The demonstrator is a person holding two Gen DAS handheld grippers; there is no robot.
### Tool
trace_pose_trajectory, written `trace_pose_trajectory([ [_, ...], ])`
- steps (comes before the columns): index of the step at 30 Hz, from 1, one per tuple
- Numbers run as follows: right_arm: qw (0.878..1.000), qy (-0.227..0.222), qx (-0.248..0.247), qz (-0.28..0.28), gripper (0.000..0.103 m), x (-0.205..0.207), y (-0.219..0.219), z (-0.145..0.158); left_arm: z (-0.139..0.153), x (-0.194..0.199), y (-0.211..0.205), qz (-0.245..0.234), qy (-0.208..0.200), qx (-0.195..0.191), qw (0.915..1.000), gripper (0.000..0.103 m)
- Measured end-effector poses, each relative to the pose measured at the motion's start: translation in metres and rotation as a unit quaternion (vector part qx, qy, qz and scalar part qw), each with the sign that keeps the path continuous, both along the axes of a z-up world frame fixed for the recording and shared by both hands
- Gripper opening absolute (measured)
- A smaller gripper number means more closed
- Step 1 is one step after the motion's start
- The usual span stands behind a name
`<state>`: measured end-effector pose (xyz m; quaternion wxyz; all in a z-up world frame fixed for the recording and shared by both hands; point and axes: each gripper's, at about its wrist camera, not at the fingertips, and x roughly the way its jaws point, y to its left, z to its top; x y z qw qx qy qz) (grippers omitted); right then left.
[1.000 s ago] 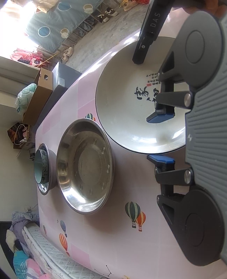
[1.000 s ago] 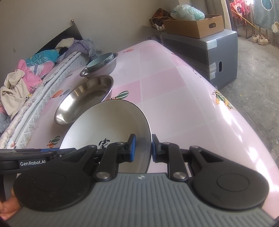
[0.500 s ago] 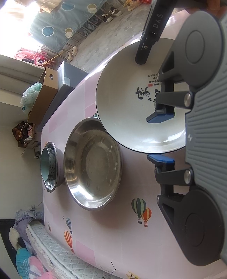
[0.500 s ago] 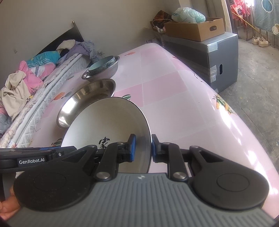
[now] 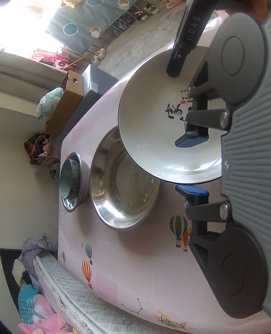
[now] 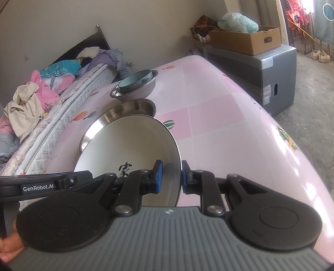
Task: Organize plates and bowls
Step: 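Carry the white plate with both grippers over the large stainless plate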
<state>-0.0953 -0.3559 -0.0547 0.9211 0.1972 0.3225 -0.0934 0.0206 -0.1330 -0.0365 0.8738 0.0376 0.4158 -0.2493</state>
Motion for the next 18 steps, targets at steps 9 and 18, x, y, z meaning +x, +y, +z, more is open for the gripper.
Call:
trace_pose_trajectory([
  [9,1.000,-0.006,-0.003,0.021,0.018,0.029,0.013,0.006,0.004,0.019,0.015,0.022,-0.006,-0.004,0.9997,0.039],
  [18,0.999,-0.006,0.003,0.033,0.018,0.062,0.018,0.004,0.004,0.042,0.022,0.034,-0.005,-0.004,0.9994,0.039],
])
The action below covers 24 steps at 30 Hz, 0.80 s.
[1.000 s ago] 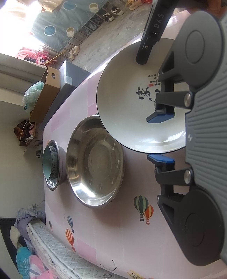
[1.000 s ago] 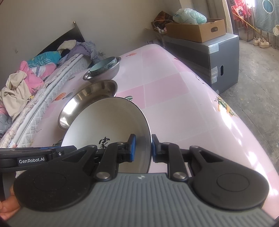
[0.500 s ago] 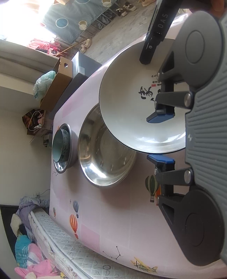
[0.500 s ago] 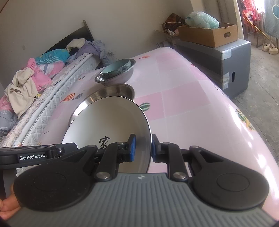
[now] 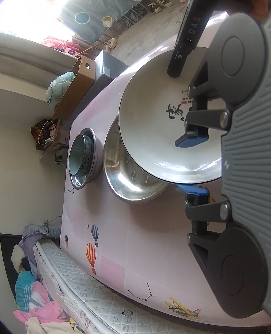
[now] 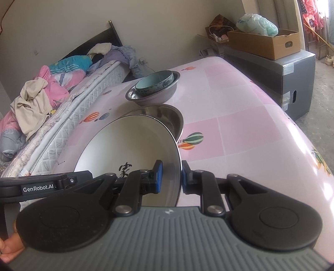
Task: Organize plates and bowls
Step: 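Carry the white plate with both grippers over the large stainless plate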
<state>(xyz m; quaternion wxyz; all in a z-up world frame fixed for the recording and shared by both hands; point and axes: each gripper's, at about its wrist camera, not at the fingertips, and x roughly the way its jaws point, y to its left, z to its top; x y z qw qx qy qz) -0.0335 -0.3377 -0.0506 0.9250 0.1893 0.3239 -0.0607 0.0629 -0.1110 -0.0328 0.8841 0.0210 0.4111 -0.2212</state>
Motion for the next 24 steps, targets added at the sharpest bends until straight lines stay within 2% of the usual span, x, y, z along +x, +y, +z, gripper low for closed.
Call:
trace_pose_trajectory([
  [24,1.000,0.003,0.028,0.001,0.018,0.071,-0.010,-0.009,0.005,0.056,-0.009,0.008,-0.011,0.003,0.9999,0.039],
])
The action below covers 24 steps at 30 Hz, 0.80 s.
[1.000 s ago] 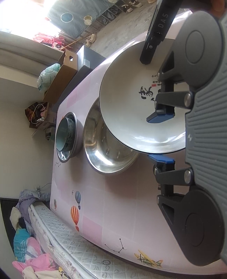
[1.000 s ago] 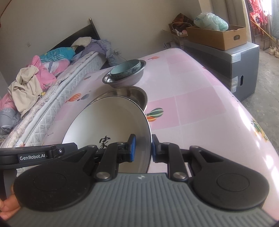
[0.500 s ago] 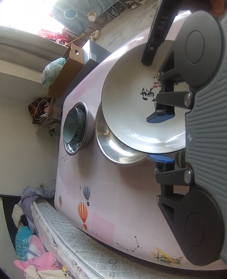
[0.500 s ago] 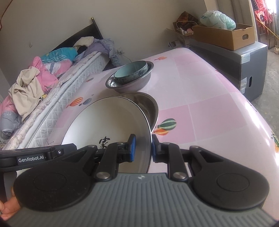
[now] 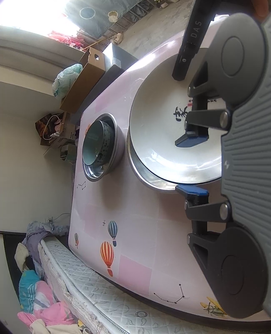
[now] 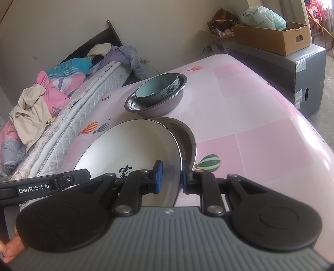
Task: Organize plates and bowls
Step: 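Carry the white plate with both grippers over the large stainless plate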
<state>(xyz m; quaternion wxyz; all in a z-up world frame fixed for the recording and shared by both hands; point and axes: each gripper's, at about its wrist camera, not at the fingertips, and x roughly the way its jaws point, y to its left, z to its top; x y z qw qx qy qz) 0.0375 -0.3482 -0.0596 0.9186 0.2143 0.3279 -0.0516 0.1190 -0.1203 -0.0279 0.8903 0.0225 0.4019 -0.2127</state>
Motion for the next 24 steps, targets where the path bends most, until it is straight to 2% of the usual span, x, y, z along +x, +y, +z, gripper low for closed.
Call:
trace_pose_trajectory([
  [10,1.000,0.011,0.004,-0.002,0.019,0.025,-0.006,-0.007,-0.007,0.026,-0.010,-0.001,0.010,0.009,0.9999,0.039],
  [24,0.999,0.031,-0.009,0.004,0.020,0.047,-0.004,-0.017,-0.016,0.043,-0.015,0.002,0.022,0.020,0.9996,0.039],
])
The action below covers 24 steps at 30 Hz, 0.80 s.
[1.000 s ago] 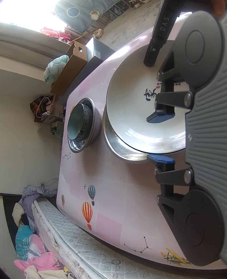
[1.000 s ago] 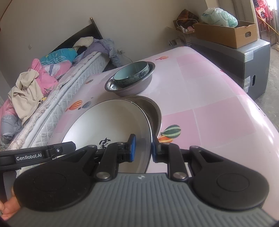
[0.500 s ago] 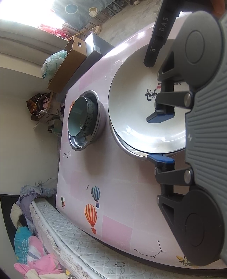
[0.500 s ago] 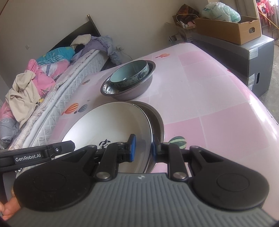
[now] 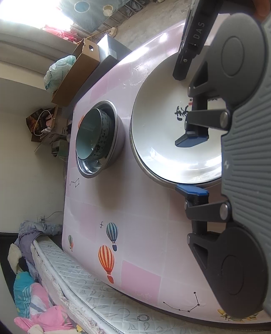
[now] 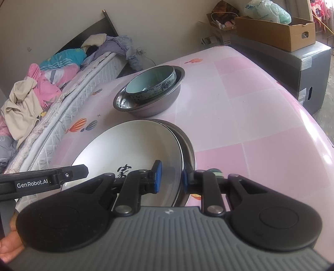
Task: Organize plates and bowls
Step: 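Carry the white plate with both grippers over the large stainless plate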
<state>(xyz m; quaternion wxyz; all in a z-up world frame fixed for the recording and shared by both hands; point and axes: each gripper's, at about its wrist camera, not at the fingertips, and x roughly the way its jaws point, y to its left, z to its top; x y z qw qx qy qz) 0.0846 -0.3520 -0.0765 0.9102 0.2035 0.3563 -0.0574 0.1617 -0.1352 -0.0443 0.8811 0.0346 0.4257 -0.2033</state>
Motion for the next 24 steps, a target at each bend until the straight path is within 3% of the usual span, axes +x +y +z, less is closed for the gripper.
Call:
trace_pose_trajectory([
  [17,1.000,0.002,-0.008,0.002,0.020,0.008,0.000,-0.003,-0.003,0.004,-0.003,-0.007,-0.008,0.011,0.9999,0.040],
  [20,1.000,-0.001,-0.005,-0.001,0.020,0.008,-0.001,-0.003,0.000,0.000,-0.006,-0.028,-0.017,-0.004,0.9995,0.040],
  [24,1.000,-0.006,-0.002,-0.003,0.020,0.007,-0.004,-0.001,0.002,-0.005,-0.014,-0.037,-0.033,0.009,0.9987,0.041],
])
